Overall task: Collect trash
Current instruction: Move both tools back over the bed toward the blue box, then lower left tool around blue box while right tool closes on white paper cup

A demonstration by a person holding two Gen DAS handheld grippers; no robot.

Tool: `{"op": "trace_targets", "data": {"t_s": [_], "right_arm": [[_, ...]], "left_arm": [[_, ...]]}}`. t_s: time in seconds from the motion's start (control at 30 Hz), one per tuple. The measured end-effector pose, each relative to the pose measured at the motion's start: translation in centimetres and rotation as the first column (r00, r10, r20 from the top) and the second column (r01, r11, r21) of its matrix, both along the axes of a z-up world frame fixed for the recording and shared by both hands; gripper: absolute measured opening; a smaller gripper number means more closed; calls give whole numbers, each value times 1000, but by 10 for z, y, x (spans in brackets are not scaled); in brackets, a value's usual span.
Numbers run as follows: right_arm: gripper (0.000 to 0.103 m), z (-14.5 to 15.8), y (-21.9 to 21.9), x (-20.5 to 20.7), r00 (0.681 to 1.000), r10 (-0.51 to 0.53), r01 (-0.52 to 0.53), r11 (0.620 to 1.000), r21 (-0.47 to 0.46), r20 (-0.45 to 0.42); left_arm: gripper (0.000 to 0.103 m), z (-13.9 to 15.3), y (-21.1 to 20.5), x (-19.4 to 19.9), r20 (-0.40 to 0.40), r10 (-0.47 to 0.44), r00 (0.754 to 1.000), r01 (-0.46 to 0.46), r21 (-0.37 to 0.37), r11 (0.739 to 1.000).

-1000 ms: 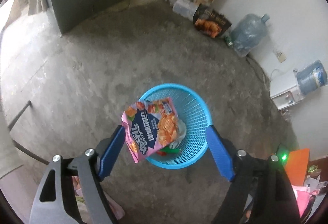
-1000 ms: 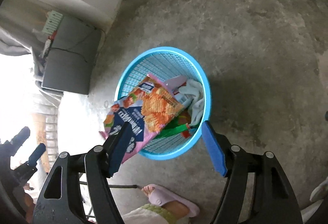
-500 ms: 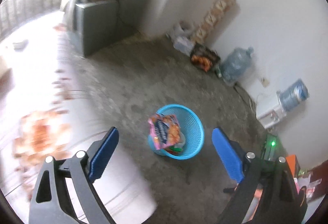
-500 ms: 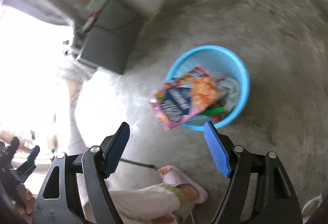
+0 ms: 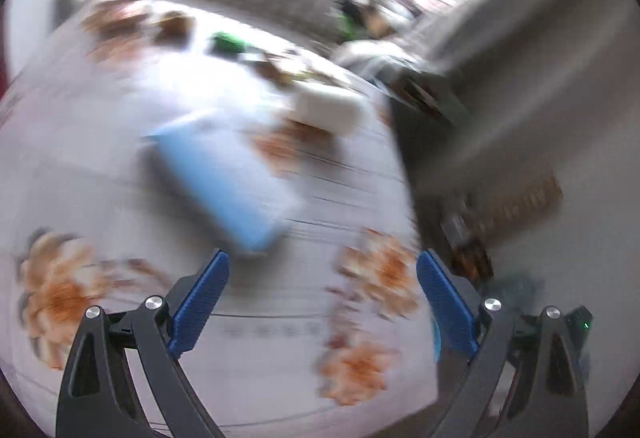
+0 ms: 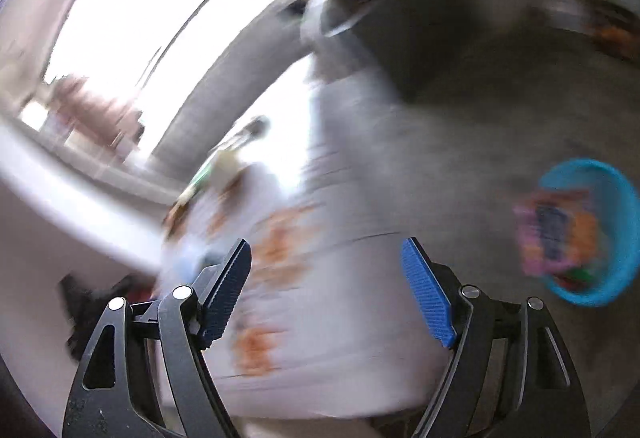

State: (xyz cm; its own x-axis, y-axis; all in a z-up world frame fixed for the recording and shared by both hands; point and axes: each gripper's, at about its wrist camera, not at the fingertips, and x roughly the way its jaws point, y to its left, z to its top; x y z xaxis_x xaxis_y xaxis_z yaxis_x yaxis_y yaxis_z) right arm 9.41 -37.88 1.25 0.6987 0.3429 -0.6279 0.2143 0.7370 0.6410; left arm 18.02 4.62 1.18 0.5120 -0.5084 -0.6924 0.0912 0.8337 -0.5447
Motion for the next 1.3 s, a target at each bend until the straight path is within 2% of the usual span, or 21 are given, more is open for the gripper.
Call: {"op": "trace_targets", "data": {"t_s": [0.03,0.1,0.2,0.3,0.37,0.53,0.63,0.67,0.77,0.8,0.87,1.0,1.1,1.2,1.23,1.3], "right_arm": [[69,1,20,16,998,60,-60,998,-3,1],[52,0,75,56,978,206,-206,978,-28,-13],[35,-8,137,106,934,355,-356,934,-32,-31],[32,-19,176,152,906,420,-420,908,9,-50],[32,-23,190,177,903,424,-425,905,2,-60],[32,-45,210,206,888,444,-443,896,38,-116],[34,-51,230,202,839,519,-516,854,63,-162],[37,-53,238,194,810,564,-559,825,82,-159],[45,-53,248,175,759,635,-624,772,119,-141],[49,-51,246,170,759,636,-625,772,113,-140],[55,-49,237,163,778,611,-604,791,98,-142],[62,-45,200,155,848,512,-500,859,114,-135],[66,-39,174,149,895,428,-417,902,109,-122],[68,-30,153,153,922,373,-360,924,130,-101],[68,-26,148,154,927,363,-349,927,138,-90],[70,-15,137,166,945,322,-310,939,149,-58]], "left_arm": [[92,-5,17,1,-11,45,999,-45,-4,999],[92,-14,46,3,-25,110,994,-110,-13,994],[92,-22,70,7,-41,140,989,-141,-23,990],[92,-28,84,12,-58,147,987,-149,-31,988],[92,-31,93,17,-68,150,986,-153,-47,987],[92,-38,101,25,-86,124,989,-130,-75,989],[92,-41,102,27,-95,105,990,-114,-95,989],[92,-40,99,28,-95,97,991,-107,-102,989],[92,-38,95,31,-87,78,993,-87,-97,991],[92,-37,92,33,-86,73,994,-81,-90,993],[93,-37,85,39,-86,51,995,-58,-76,995],[97,-37,60,55,-84,24,996,-23,9,1000],[97,-39,37,66,-75,15,997,-7,108,994],[97,-46,16,75,-66,-1,998,14,188,982],[97,-48,8,76,-60,-1,998,16,246,969],[97,-54,-1,79,-47,-14,999,27,298,954]]}}
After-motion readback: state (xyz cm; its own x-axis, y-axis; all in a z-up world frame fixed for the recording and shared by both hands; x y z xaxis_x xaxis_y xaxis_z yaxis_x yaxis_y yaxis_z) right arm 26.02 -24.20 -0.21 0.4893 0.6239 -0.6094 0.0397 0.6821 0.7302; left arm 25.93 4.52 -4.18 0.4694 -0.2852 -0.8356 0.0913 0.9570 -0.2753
